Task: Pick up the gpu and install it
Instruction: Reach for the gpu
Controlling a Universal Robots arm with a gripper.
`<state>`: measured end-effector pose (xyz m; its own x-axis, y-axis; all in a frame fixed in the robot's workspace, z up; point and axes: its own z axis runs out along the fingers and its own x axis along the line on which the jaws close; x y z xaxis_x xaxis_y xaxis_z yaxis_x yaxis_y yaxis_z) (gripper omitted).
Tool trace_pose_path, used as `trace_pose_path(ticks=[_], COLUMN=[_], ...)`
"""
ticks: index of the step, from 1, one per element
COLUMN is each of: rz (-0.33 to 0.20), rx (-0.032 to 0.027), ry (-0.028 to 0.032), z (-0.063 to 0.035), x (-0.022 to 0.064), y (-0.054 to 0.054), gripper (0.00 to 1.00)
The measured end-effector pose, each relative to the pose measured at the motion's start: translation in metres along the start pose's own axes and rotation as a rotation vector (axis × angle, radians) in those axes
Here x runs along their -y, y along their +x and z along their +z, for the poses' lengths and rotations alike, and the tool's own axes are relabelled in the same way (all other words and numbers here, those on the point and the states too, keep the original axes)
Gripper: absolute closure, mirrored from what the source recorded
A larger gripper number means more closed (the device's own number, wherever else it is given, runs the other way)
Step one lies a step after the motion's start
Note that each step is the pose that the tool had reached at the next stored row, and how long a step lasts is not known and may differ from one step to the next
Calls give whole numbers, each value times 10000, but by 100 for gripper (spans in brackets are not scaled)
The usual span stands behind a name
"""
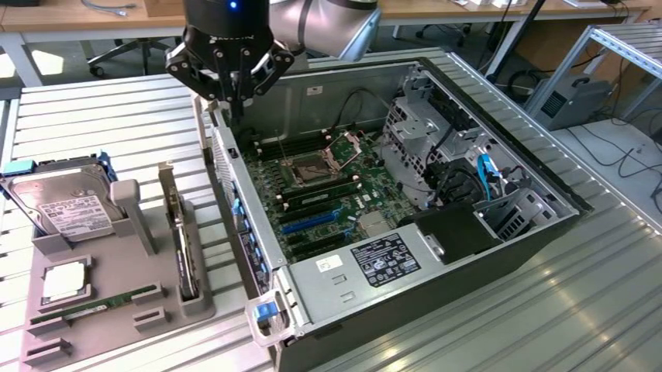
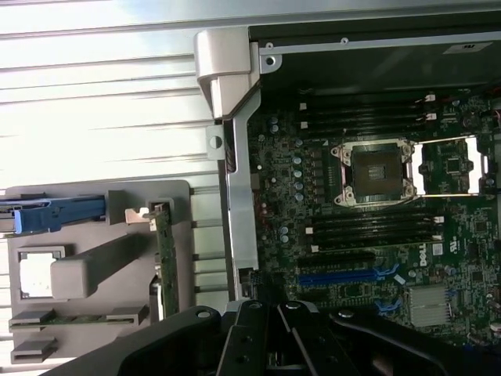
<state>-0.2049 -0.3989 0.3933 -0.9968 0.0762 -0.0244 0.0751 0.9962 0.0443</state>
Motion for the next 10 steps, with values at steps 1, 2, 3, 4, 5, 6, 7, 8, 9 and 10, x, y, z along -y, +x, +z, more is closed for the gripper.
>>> trace_pose_path(ticks=[1,2,3,4,5,6,7,8,9,10], rz=[0,0,0,0,0,0,0,0,0,0], rx=[0,0,1,0,1,0,0,1,0,1], ry=[0,-1,-1,0,0,0,0,0,0,-1], z=[0,0,0,-1,-1,-2,-2,-2,-2,-2], x=[1,1,2,3,4,4,5,6,6,7], y=[9,20,30,40,48,55,67,76,85,97], gripper=[89,89,89,89,89,89,89,89,89,89])
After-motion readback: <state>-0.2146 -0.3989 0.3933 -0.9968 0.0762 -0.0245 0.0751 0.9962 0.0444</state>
